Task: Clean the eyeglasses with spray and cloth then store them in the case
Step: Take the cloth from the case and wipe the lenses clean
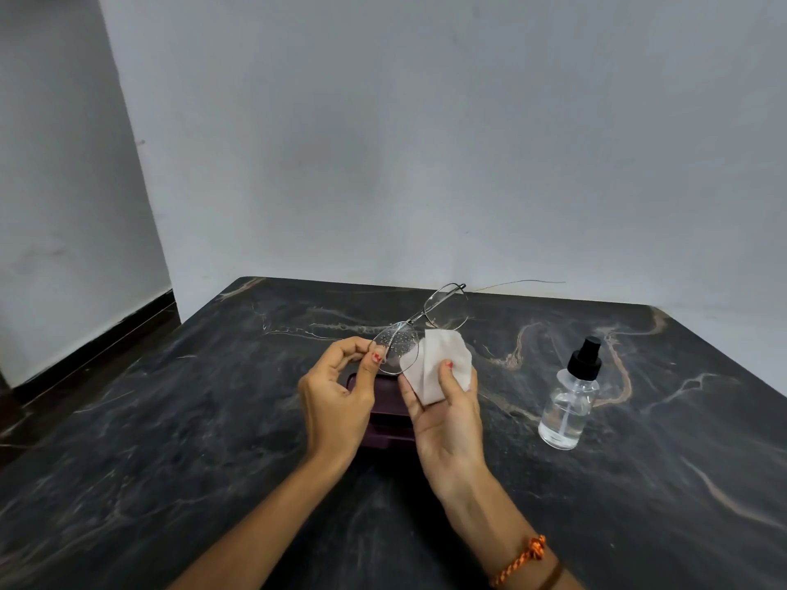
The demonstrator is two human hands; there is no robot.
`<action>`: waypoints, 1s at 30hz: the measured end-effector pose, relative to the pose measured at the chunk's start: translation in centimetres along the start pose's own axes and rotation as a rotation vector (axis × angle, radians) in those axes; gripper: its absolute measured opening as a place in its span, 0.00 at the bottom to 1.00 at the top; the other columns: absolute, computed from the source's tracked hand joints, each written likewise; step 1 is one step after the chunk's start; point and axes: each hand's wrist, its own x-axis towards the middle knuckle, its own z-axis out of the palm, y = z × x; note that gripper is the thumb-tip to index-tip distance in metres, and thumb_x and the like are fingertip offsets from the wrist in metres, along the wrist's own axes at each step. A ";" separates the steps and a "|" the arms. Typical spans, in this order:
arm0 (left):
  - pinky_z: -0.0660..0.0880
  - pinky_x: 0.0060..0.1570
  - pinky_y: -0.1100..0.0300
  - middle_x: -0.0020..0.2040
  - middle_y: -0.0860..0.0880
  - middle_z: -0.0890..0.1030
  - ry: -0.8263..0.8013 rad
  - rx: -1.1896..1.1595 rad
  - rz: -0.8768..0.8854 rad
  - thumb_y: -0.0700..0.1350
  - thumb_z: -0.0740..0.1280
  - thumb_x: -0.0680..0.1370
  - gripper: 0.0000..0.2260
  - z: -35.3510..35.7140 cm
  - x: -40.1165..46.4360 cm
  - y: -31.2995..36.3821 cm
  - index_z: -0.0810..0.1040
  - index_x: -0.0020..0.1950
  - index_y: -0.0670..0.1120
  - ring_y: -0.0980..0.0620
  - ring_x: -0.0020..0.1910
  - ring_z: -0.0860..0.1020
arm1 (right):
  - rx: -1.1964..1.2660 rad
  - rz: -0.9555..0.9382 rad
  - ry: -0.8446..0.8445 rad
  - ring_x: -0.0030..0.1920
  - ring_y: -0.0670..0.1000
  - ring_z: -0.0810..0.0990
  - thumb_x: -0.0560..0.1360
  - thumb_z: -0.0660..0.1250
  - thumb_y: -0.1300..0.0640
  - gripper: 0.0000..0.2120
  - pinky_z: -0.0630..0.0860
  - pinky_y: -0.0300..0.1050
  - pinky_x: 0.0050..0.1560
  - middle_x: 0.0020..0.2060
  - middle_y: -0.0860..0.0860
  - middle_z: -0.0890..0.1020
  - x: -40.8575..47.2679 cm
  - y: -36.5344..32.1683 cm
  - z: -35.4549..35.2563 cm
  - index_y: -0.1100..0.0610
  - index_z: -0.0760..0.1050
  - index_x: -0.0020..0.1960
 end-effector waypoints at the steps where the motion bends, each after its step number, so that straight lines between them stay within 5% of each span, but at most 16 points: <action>1: 0.74 0.39 0.72 0.37 0.54 0.82 -0.001 0.007 0.006 0.38 0.69 0.71 0.08 0.0 0.0 0.0 0.78 0.39 0.50 0.60 0.38 0.80 | 0.022 0.028 -0.014 0.45 0.47 0.82 0.77 0.57 0.62 0.09 0.82 0.41 0.42 0.50 0.52 0.79 0.0 0.0 0.0 0.52 0.73 0.51; 6: 0.75 0.41 0.71 0.37 0.54 0.82 0.000 0.016 0.024 0.39 0.69 0.71 0.08 -0.1 0.1 -0.3 0.78 0.39 0.53 0.59 0.38 0.80 | 0.077 0.135 -0.085 0.43 0.48 0.84 0.75 0.58 0.62 0.15 0.82 0.43 0.43 0.51 0.55 0.80 -0.2 0.1 -0.2 0.59 0.69 0.62; 11: 0.73 0.41 0.74 0.36 0.65 0.82 -0.045 0.059 0.096 0.36 0.70 0.70 0.17 -0.1 -0.2 -0.1 0.76 0.40 0.59 0.64 0.39 0.79 | -0.008 0.102 -0.147 0.47 0.51 0.82 0.69 0.62 0.60 0.15 0.80 0.43 0.47 0.50 0.55 0.81 -0.4 -0.1 0.1 0.56 0.72 0.56; 13: 0.76 0.45 0.66 0.36 0.65 0.81 -0.046 0.098 0.146 0.37 0.71 0.70 0.16 -0.1 -0.3 0.0 0.76 0.41 0.61 0.63 0.41 0.79 | -0.031 0.090 -0.139 0.46 0.51 0.82 0.73 0.61 0.62 0.14 0.80 0.41 0.46 0.50 0.56 0.81 -0.4 0.0 0.1 0.57 0.72 0.59; 15: 0.77 0.48 0.49 0.38 0.64 0.80 -0.054 0.123 0.194 0.42 0.69 0.69 0.10 -0.1 -0.5 0.2 0.77 0.44 0.57 0.59 0.42 0.79 | -0.031 0.089 -0.118 0.43 0.49 0.83 0.75 0.60 0.65 0.14 0.81 0.40 0.44 0.48 0.56 0.81 -0.3 0.0 0.0 0.60 0.71 0.60; 17: 0.77 0.47 0.43 0.43 0.62 0.80 -0.072 0.112 0.208 0.43 0.68 0.69 0.10 0.0 -0.7 0.2 0.78 0.47 0.54 0.56 0.43 0.80 | -0.035 0.088 -0.098 0.40 0.48 0.84 0.74 0.61 0.65 0.12 0.81 0.38 0.41 0.42 0.54 0.84 -0.2 -0.1 -0.1 0.62 0.73 0.57; 20: 0.77 0.49 0.46 0.45 0.59 0.80 -0.099 0.086 0.232 0.40 0.68 0.69 0.09 0.0 -0.6 0.2 0.79 0.49 0.49 0.58 0.47 0.79 | -0.079 0.087 -0.121 0.38 0.47 0.83 0.71 0.63 0.65 0.08 0.80 0.37 0.40 0.36 0.51 0.85 -0.2 -0.5 -0.1 0.60 0.76 0.49; 24: 0.76 0.51 0.53 0.47 0.50 0.80 -0.115 0.063 0.291 0.37 0.68 0.70 0.08 -0.1 -0.1 0.0 0.80 0.48 0.43 0.57 0.49 0.78 | -0.160 0.100 -0.230 0.38 0.47 0.83 0.65 0.65 0.63 0.14 0.79 0.36 0.39 0.36 0.52 0.85 -0.1 -1.0 0.1 0.63 0.76 0.51; 30: 0.74 0.48 0.37 0.45 0.49 0.79 -0.107 0.076 0.325 0.37 0.68 0.69 0.06 -0.4 0.5 0.1 0.80 0.45 0.40 0.52 0.47 0.78 | -0.366 0.185 -0.258 0.39 0.48 0.83 0.60 0.68 0.66 0.15 0.80 0.38 0.41 0.38 0.53 0.84 0.4 -2.4 -0.1 0.61 0.78 0.47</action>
